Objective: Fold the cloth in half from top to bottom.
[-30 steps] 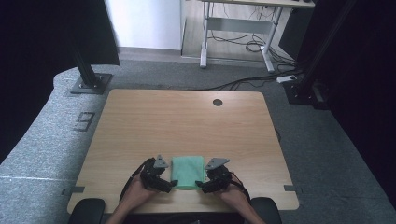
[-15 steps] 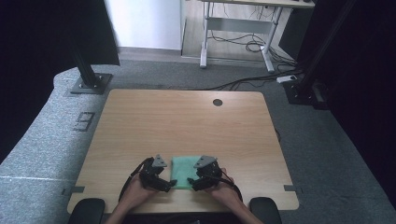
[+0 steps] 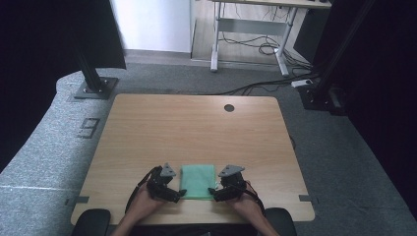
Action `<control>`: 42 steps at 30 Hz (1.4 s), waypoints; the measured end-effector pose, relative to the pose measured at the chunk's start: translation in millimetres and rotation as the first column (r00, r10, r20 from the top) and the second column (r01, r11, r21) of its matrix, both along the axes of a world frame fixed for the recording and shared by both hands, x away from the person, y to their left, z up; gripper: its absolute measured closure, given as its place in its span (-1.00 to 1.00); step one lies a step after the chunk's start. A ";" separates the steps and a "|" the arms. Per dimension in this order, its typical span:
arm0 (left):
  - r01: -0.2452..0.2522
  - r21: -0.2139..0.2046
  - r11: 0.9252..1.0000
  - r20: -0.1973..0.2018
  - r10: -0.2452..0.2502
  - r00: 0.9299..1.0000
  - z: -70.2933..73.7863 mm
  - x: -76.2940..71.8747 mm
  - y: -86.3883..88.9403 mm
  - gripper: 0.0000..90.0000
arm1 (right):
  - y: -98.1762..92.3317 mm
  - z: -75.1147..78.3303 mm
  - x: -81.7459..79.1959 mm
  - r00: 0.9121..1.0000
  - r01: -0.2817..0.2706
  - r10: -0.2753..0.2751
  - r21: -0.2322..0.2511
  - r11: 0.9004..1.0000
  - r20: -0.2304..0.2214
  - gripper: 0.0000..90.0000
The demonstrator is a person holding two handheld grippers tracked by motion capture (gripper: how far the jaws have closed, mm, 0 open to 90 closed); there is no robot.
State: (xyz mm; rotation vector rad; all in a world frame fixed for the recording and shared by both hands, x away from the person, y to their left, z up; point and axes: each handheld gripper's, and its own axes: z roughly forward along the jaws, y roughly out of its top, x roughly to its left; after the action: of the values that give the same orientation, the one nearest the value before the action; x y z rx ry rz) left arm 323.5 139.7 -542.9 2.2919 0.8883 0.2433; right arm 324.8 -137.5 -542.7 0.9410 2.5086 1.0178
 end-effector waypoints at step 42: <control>-0.131 -0.014 0.991 0.041 0.131 0.990 -6.1 77.4 0.8 -1.00 | -2.2 -7.9 81.4 0.990 0.139 -0.138 0.037 0.990 -0.015 -0.83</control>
State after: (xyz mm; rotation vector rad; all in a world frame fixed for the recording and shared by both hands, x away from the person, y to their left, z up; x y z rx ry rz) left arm 400.8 140.4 -549.0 2.2123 1.0174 0.3417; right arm 406.2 -139.8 -550.6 1.1191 2.4032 1.0224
